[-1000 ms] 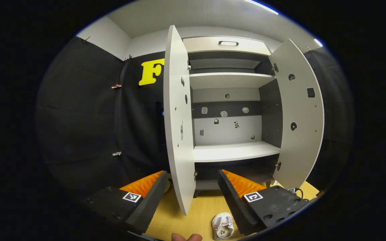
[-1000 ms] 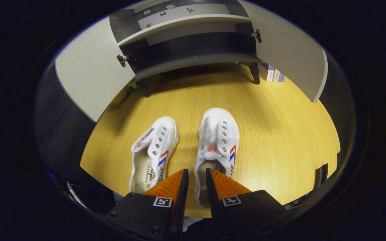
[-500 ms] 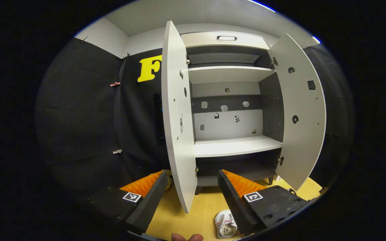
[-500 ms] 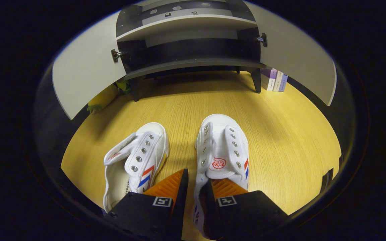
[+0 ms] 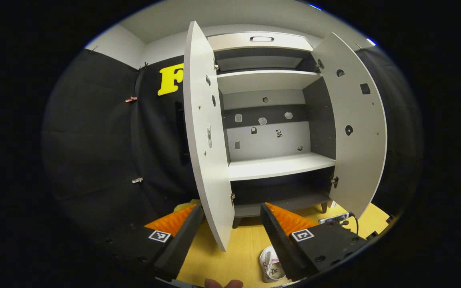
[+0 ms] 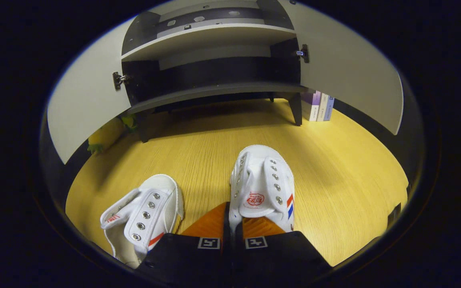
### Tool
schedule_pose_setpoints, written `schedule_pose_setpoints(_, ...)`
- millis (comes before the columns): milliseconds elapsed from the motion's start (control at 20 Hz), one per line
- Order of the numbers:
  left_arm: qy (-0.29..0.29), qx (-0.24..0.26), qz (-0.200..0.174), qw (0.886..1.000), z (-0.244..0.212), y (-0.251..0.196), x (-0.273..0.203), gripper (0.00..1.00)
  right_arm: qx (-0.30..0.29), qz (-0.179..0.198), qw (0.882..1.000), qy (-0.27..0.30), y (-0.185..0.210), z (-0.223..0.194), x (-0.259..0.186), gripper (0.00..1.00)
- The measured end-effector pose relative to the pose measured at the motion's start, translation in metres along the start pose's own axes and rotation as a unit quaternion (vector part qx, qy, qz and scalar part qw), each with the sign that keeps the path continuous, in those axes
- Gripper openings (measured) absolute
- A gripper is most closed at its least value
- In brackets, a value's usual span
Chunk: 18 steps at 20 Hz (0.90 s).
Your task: Grab one shoe with the right hand and put it into the shoe cabinet, grab the other shoe with the left hand and put it into the shoe cabinet; then close the right door with the right hand and the left door with the left hand.
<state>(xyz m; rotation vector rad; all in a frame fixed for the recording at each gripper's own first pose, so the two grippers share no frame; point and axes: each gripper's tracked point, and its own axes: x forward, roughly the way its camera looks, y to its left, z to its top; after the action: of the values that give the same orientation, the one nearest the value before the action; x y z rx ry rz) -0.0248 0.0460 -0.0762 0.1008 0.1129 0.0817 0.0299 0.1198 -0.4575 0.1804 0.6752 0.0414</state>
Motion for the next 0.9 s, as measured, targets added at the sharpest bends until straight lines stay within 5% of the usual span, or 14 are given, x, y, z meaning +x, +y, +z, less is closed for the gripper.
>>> schedule_pose_setpoints(550, -0.019, -0.013, -0.020, 1.000, 0.013, -0.008, 0.005, 0.96, -0.022, 0.060, 0.998, -0.010, -0.023, 0.063, -0.083, 0.05)
schedule_pose_setpoints(900, -0.017, -0.054, -0.038, 0.998, 0.009, -0.019, 0.014, 0.96, -0.054, 0.088, 0.991, -0.083, 0.016, 0.193, -0.154, 0.05)
